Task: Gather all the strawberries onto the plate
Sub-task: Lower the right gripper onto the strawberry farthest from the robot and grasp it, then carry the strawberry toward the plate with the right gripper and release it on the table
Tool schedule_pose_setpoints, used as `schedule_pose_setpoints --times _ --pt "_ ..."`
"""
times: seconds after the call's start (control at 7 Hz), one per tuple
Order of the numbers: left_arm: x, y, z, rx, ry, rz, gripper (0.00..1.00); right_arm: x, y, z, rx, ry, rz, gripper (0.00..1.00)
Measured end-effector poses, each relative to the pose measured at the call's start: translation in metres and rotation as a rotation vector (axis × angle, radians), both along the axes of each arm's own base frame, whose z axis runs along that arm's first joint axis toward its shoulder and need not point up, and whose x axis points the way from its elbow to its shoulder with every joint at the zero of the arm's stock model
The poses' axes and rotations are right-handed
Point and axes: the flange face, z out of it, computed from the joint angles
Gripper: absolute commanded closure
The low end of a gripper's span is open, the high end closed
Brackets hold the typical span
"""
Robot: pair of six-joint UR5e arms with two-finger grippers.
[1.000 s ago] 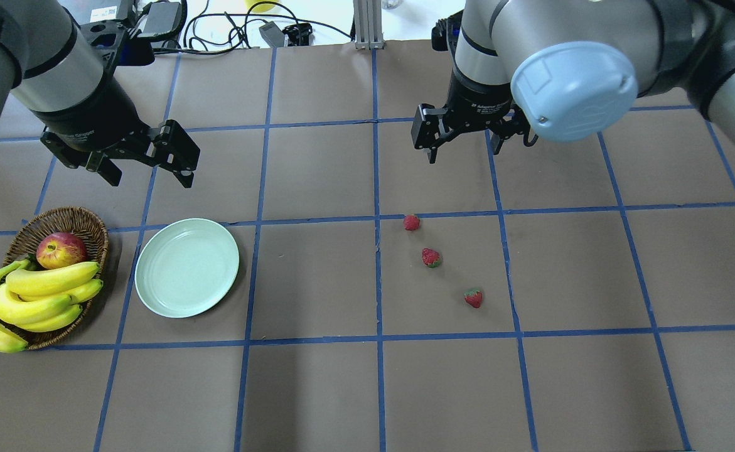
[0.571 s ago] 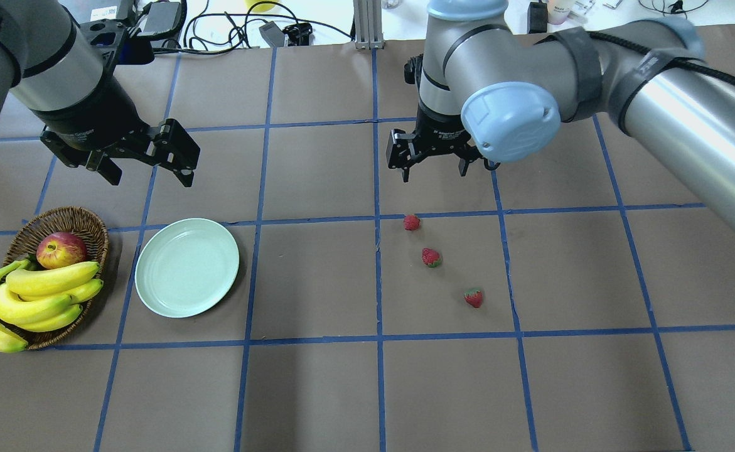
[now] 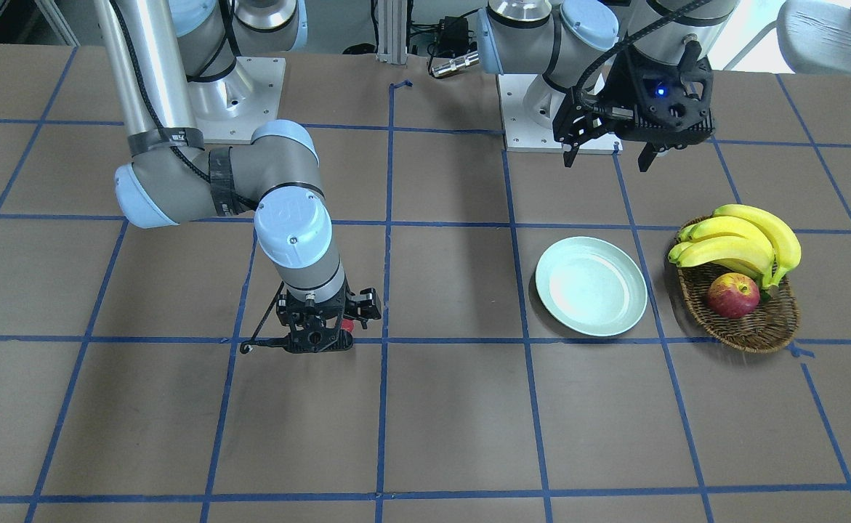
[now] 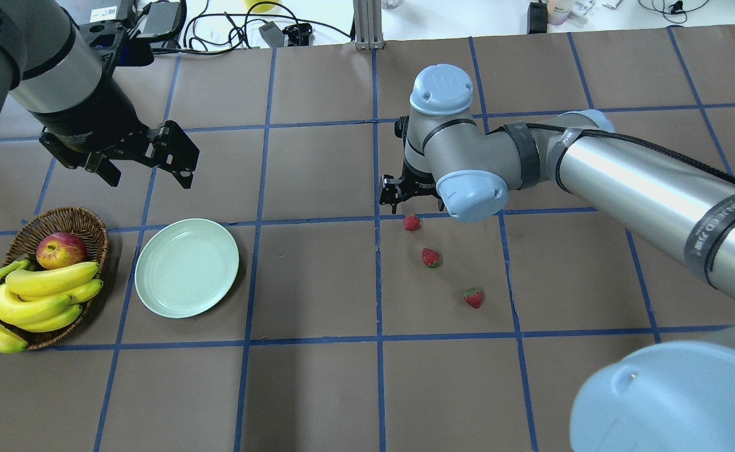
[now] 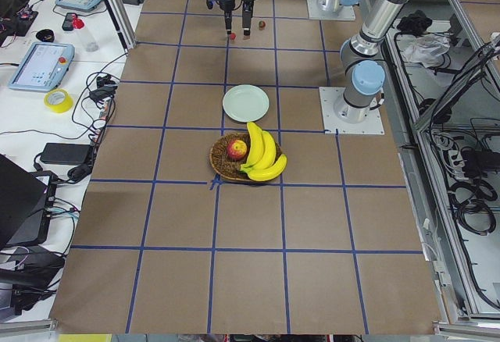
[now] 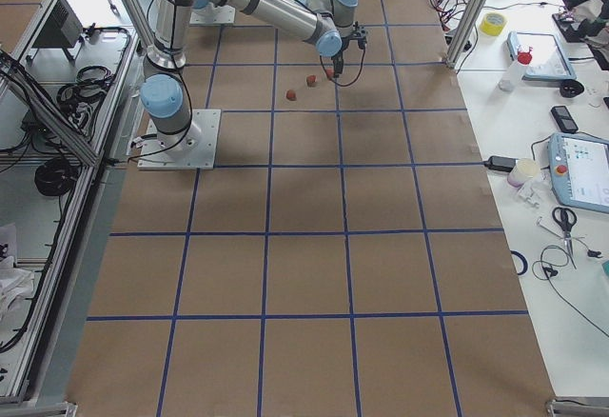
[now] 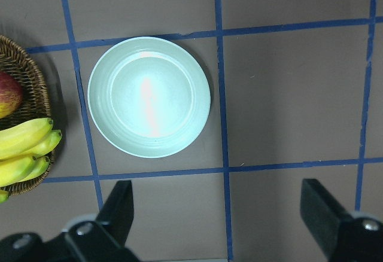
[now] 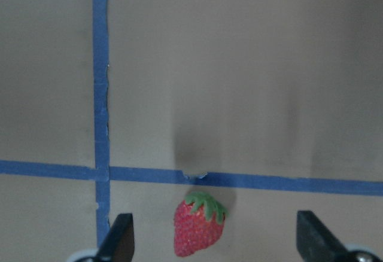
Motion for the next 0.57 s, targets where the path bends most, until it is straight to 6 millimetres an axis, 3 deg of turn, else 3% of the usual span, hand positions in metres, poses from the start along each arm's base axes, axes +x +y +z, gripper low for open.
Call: schedule_pose_setpoints --times 0.14,0.43,0.57 --pt "0.000 0.000 0.000 -0.001 0.000 0.000 0.00 0.002 0.000 -0.011 0.010 -0.023 -0.002 0.25" --pt "0.001 0.000 0.001 -0.001 -0.004 -0.006 0.00 0.003 0.004 -0.021 0.029 -0.033 -0.002 0.84" --pt "0.002 0.000 0.001 0.000 -0.006 -0.006 0.00 0.002 0.007 -0.023 0.034 -0.031 -0.001 1.00"
